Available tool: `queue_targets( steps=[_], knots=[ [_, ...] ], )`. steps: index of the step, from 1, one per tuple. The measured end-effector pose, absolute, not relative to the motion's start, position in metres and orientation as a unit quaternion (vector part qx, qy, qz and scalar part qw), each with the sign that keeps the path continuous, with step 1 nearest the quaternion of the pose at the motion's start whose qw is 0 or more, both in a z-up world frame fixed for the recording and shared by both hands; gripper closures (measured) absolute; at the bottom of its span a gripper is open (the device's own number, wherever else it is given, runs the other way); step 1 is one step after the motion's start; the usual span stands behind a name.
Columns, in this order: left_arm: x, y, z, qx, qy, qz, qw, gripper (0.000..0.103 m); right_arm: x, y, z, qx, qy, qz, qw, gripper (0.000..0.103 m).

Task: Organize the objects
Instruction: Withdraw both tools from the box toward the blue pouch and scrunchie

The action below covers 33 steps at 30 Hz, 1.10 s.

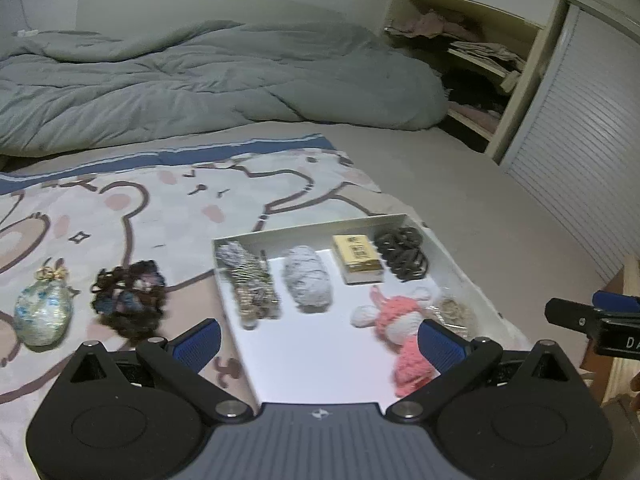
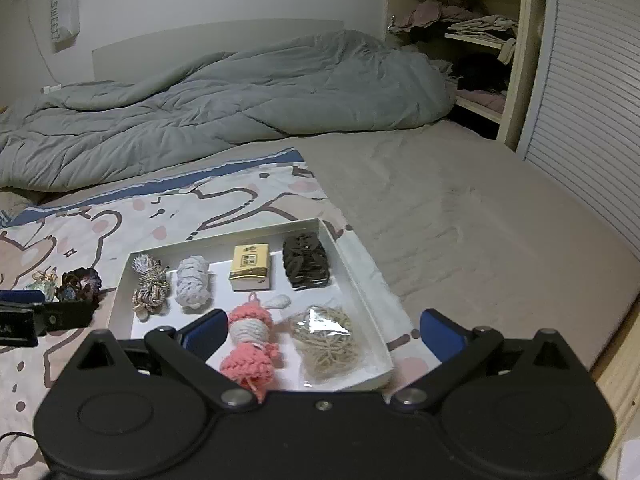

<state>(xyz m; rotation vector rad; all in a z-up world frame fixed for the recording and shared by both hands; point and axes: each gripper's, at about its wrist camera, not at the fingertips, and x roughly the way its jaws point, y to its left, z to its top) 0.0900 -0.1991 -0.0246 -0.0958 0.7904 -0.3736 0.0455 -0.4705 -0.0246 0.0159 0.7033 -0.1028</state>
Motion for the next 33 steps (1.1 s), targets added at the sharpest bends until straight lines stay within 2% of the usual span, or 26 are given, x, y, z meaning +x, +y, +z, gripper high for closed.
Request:
queue_targets(
  steps=[33],
  knots=[
    [0.103, -0.015, -0.011, -0.053, 0.372, -0.033, 0.926, 0.000, 0.114, -0.307, -0.031, -0.004, 0.345, 0.090, 0.934, 0.000]
  ],
)
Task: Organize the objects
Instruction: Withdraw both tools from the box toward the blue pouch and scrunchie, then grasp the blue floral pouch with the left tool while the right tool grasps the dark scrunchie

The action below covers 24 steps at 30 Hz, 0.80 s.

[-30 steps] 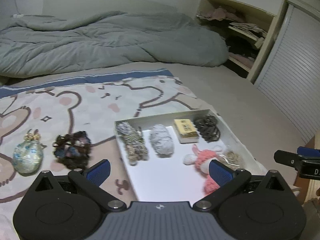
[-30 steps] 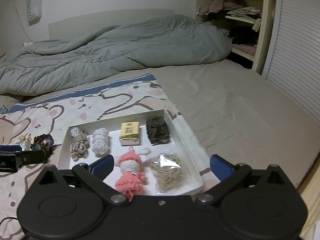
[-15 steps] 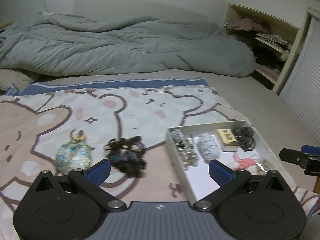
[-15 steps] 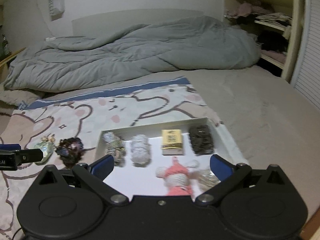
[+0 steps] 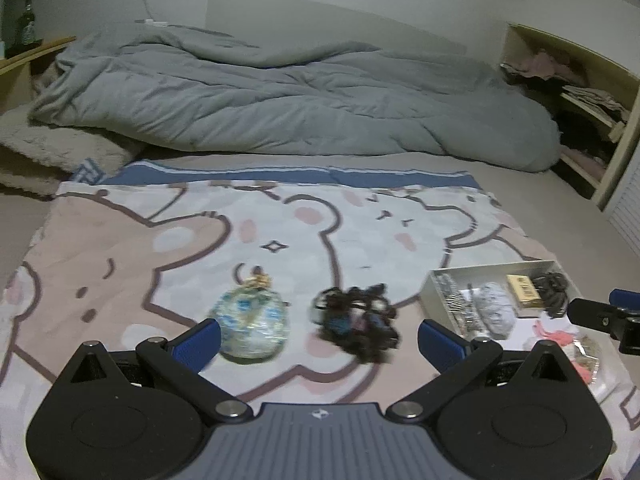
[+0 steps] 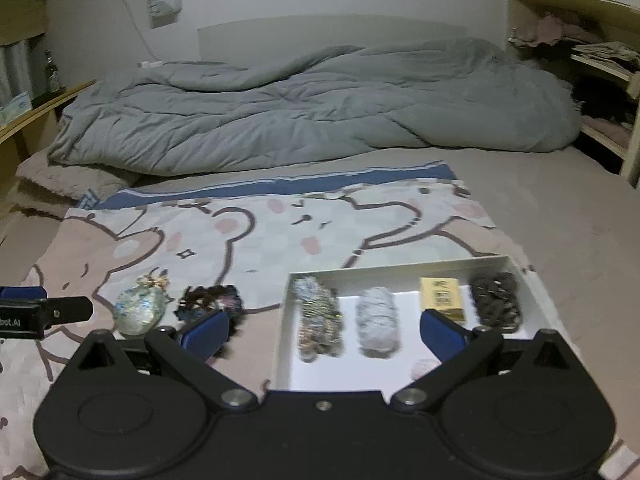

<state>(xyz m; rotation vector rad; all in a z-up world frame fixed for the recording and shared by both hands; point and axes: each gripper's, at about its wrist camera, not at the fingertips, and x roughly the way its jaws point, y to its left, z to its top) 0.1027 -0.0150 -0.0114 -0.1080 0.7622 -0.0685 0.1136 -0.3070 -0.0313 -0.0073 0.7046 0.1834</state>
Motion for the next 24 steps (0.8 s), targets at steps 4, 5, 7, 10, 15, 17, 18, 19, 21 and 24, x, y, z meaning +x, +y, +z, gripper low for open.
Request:
queue_targets(
  steps=[4, 5, 7, 10, 15, 17, 18, 19, 21, 24],
  knots=[
    [0.105, 0.001, -0.011, -0.050, 0.368, -0.023, 0.928, 0.000, 0.120, -0.291, -0.034, -0.004, 0.344, 0.103, 0.933, 0.000],
    [0.105, 0.005, -0.010, -0.049, 0.366, -0.020, 0.929, 0.000, 0.121, -0.287, -0.035, -0.003, 0.345, 0.107, 0.933, 0.000],
    [0.106, 0.012, -0.009, -0.050, 0.362, -0.015, 0.931, 0.000, 0.123, -0.279, -0.036, -0.004, 0.345, 0.114, 0.932, 0.000],
    [0.109, 0.020, -0.008, -0.050, 0.360, -0.011, 0.932, 0.000, 0.128, -0.269, -0.037, 0.000, 0.344, 0.122, 0.931, 0.000],
    [0.114, 0.032, -0.009, -0.049, 0.347, -0.018, 0.936, 0.000, 0.135, -0.259, -0.041, 0.014, 0.339, 0.128, 0.932, 0.000],
    [0.118, 0.036, -0.012, -0.050, 0.349, -0.017, 0.936, 0.000, 0.138, -0.253, -0.043, 0.009, 0.336, 0.127, 0.933, 0.000],
    [0.121, 0.038, -0.013, -0.051, 0.350, -0.015, 0.935, 0.000, 0.141, -0.251, -0.043, 0.006, 0.334, 0.127, 0.934, 0.000],
    [0.123, 0.040, -0.015, -0.052, 0.349, -0.014, 0.936, 0.000, 0.143, -0.250, -0.044, 0.004, 0.333, 0.127, 0.934, 0.000],
    [0.129, 0.043, -0.019, -0.053, 0.349, -0.015, 0.936, 0.000, 0.148, -0.248, -0.046, 0.007, 0.332, 0.127, 0.935, 0.000],
    [0.140, 0.046, -0.028, -0.045, 0.358, -0.020, 0.932, 0.000, 0.159, -0.248, -0.050, 0.026, 0.338, 0.125, 0.932, 0.000]
  ],
)
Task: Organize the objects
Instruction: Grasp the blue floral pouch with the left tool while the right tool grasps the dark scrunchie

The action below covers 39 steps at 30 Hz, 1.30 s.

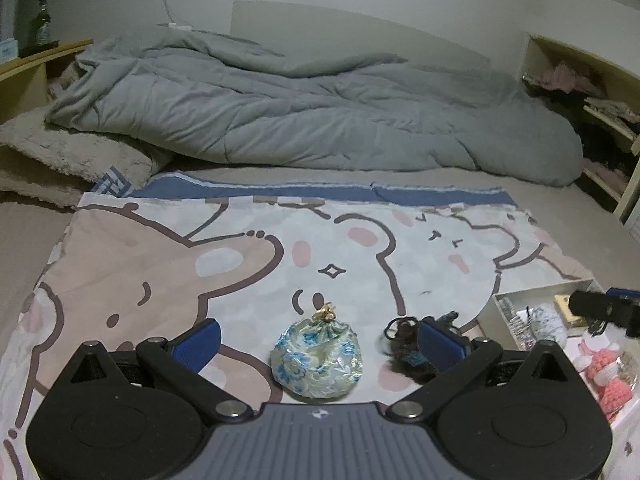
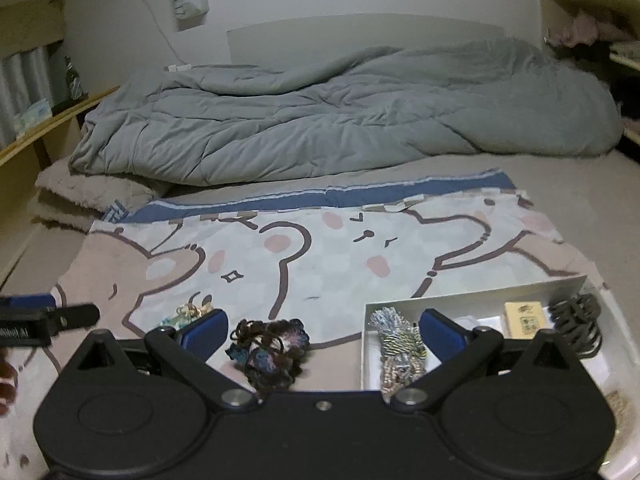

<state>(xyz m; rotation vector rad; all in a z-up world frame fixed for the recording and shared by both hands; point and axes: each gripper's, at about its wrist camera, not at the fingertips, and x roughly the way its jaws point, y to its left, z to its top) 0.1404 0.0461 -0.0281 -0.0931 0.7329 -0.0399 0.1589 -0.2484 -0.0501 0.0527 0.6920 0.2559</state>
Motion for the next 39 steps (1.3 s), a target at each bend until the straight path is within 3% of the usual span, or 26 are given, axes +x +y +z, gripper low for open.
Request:
queue_targets(
  steps=[17, 33, 39],
  knots=[
    [0.207, 0.041, -0.102, -0.037, 0.417, -0.022, 0.908, 0.000, 0.222, -0.221, -0.106, 0.001, 0.359, 0.146, 0.922, 0.000],
    [0.237, 0.039, -0.147, -0.040, 0.467, -0.069, 0.881, 0.001, 0.262, -0.207, -0.172, 0.145, 0.476, 0.164, 0.852, 0.001],
    [0.243, 0.033, -0.161, -0.027, 0.484, -0.062, 0.873, 0.002, 0.264, -0.191, -0.174, 0.134, 0.479, 0.164, 0.852, 0.001]
  ],
)
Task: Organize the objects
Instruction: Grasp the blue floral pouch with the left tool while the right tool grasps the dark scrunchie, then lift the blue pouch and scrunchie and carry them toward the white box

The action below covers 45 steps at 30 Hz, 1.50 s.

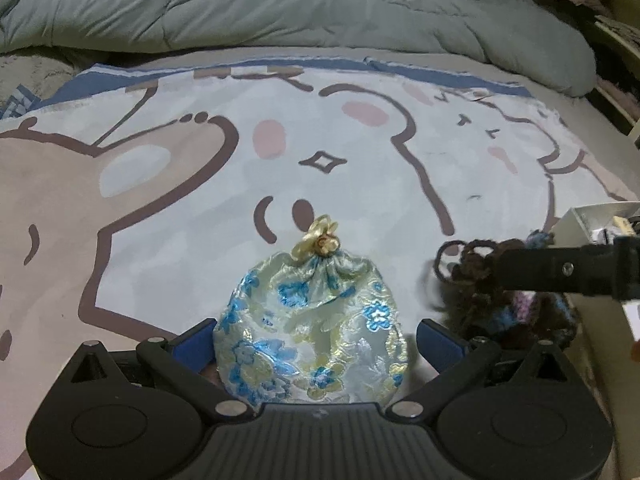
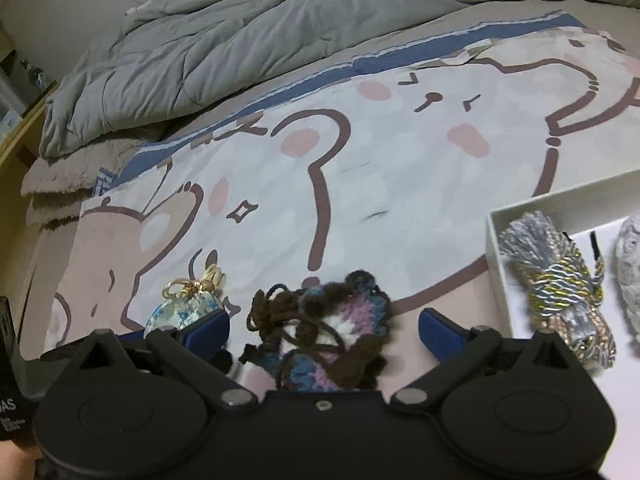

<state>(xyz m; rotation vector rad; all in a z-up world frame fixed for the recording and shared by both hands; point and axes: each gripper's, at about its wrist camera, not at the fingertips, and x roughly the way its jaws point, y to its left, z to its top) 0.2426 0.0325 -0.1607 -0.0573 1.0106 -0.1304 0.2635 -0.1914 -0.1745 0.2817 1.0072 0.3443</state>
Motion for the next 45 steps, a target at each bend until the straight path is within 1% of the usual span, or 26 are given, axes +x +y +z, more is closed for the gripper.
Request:
queue_targets(
  steps=[1, 3, 5, 8, 15, 16, 17, 18, 19, 21, 22, 25, 26, 32, 45],
  knots=[
    [0.243, 0.033, -0.162, -0.028, 0.484, -0.059, 0.873, 0.002, 0.264, -0.188, -0.175, 0.128, 0.480, 0.162, 0.853, 0.001],
    [0.244, 0.034, -0.162, -0.028, 0.483, -0.050, 0.874, 0.010, 0.263, -0.184, -0.175, 0.116, 0.480, 0.154, 0.856, 0.001],
    [0.245, 0.036, -0.161, -0.031, 0.480, -0.043, 0.875, 0.014, 0.265, -0.183, -0.176, 0.111, 0.480, 0.148, 0.857, 0.002],
    [0.244, 0.039, -0.160, -0.038, 0.479, -0.043, 0.876, 0.016, 0.267, -0.181, -0.177, 0.096, 0.486, 0.138, 0.858, 0.007],
    [0.242, 0.040, -0.159, -0.047, 0.482, -0.041, 0.874, 0.018, 0.262, -0.165, -0.185, 0.016, 0.488, 0.137, 0.862, 0.007],
    [0.242, 0.040, -0.158, -0.046, 0.483, -0.041, 0.874, 0.018, 0.261, -0.164, -0.185, 0.007, 0.489, 0.140, 0.861, 0.008],
    [0.241, 0.041, -0.158, -0.045, 0.484, -0.041, 0.873, 0.018, 0.260, -0.164, -0.185, 0.003, 0.486, 0.143, 0.862, 0.015],
    [0.240, 0.041, -0.158, -0.045, 0.484, -0.041, 0.873, 0.018, 0.259, -0.164, -0.183, 0.000, 0.481, 0.155, 0.863, 0.025],
    [0.240, 0.042, -0.157, -0.046, 0.485, -0.040, 0.872, 0.018, 0.259, -0.165, -0.182, 0.012, 0.484, 0.178, 0.857, 0.042],
    [0.238, 0.043, -0.156, -0.049, 0.487, -0.038, 0.871, 0.018, 0.259, -0.166, -0.182, 0.029, 0.491, 0.185, 0.851, 0.044],
    [0.237, 0.043, -0.155, -0.050, 0.487, -0.036, 0.871, 0.018, 0.257, -0.164, -0.180, 0.018, 0.485, 0.190, 0.854, 0.049],
    [0.233, 0.047, -0.149, -0.057, 0.483, -0.030, 0.873, 0.018, 0.253, -0.163, -0.174, 0.009, 0.477, 0.198, 0.856, 0.053],
    [0.232, 0.049, -0.145, -0.060, 0.480, -0.028, 0.875, 0.018, 0.253, -0.164, -0.171, 0.012, 0.476, 0.199, 0.856, 0.057],
    [0.220, 0.053, -0.117, -0.082, 0.453, -0.024, 0.887, 0.018, 0.244, -0.169, -0.153, 0.016, 0.461, 0.202, 0.864, 0.059],
    [0.183, 0.045, -0.055, -0.107, 0.414, -0.016, 0.904, 0.018, 0.216, -0.187, -0.090, 0.028, 0.398, 0.210, 0.893, 0.060]
  ],
)
